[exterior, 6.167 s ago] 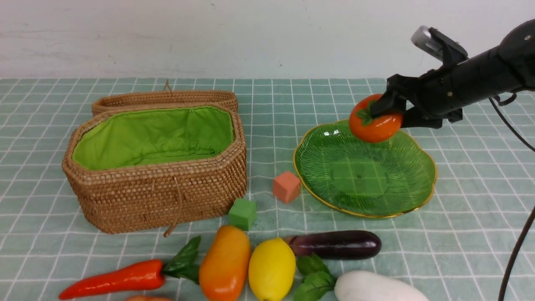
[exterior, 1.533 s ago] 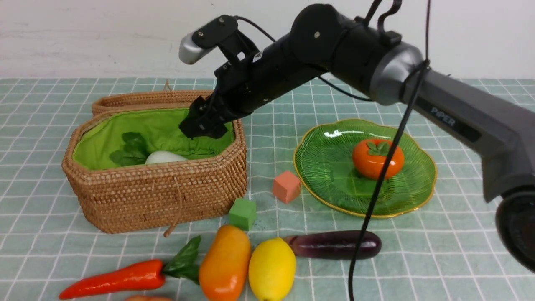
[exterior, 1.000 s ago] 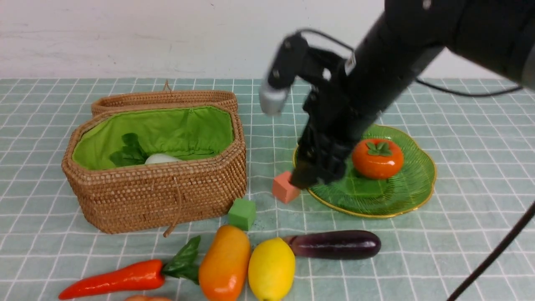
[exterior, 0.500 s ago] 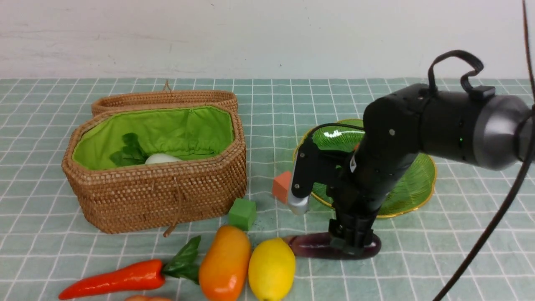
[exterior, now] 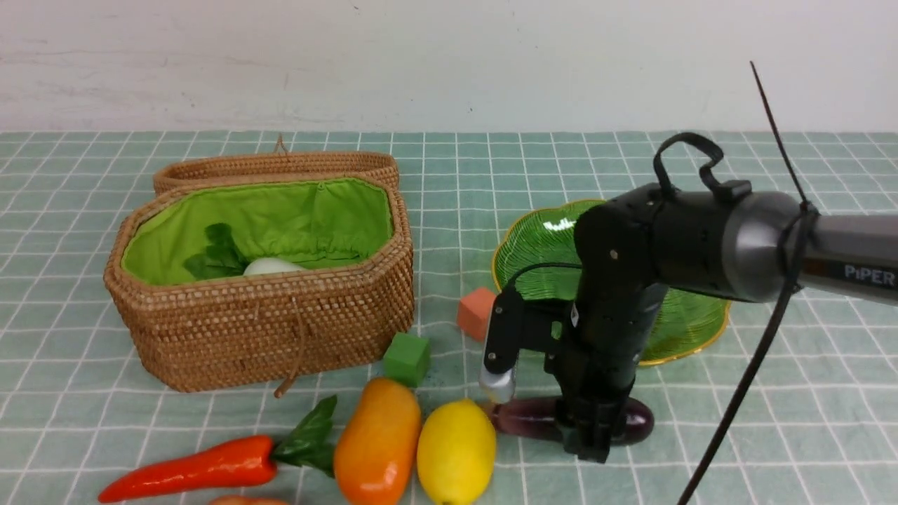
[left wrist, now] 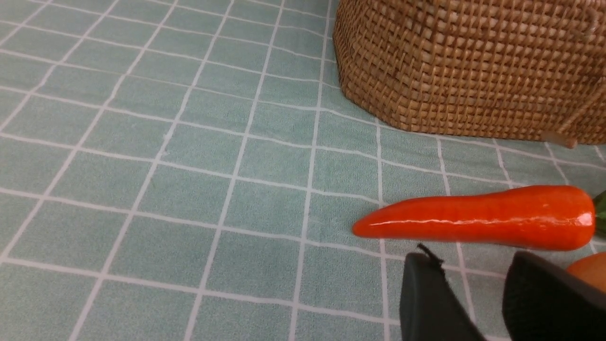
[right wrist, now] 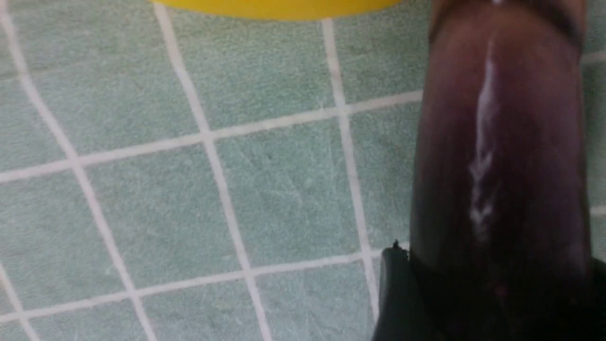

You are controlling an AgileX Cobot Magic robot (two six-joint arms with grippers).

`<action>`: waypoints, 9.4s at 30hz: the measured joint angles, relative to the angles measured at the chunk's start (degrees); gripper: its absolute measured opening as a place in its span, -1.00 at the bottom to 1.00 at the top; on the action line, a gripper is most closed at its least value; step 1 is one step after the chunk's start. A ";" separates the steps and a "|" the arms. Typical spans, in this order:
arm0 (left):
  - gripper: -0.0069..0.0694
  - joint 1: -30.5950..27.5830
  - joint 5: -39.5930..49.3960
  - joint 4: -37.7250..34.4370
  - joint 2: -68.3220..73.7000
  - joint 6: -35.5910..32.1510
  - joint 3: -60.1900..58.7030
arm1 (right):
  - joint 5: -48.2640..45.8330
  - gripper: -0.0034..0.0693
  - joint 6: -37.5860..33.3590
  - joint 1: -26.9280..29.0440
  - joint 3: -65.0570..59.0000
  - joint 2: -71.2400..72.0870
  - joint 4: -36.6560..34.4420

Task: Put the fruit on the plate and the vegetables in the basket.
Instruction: Grab an eggplant with your right arm and place it in the basket on the left, then use the right arm to grab a lemon and put it into the right plate, then use the left arm to grab a carrot and put it into the left basket

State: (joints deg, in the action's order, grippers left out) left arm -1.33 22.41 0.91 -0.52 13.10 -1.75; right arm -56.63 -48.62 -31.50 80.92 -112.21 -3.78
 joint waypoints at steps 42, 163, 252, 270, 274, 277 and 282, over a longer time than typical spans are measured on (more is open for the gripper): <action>-0.19 0.00 0.00 0.00 0.00 0.00 0.00 | 30.93 0.95 -22.99 -6.81 29.50 -12.01 -54.76; -0.19 0.00 0.00 0.05 0.00 0.00 0.00 | -4.85 -0.95 48.17 17.70 -9.60 46.48 -2.03; -0.19 -0.02 -0.04 0.05 0.00 0.00 0.00 | 35.41 -0.80 50.26 31.10 -81.96 112.84 1.08; -0.19 -0.02 -0.04 0.05 0.00 0.00 0.00 | 35.47 -0.73 50.26 31.10 -81.96 112.84 1.08; -0.19 -0.02 -0.04 0.07 0.00 0.00 0.00 | 35.52 -0.70 50.26 31.10 -82.02 112.84 1.08; -0.19 -0.02 -0.04 0.07 0.00 0.00 0.00 | 35.56 -0.69 50.26 31.10 -82.02 112.84 1.08; -0.19 -0.02 -0.04 0.07 0.00 0.00 0.00 | 35.58 -0.67 50.26 31.10 -82.02 112.84 1.08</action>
State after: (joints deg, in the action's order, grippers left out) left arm -1.35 22.37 0.98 -0.52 13.10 -1.75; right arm -21.04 1.64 -0.40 -1.10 0.63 -2.71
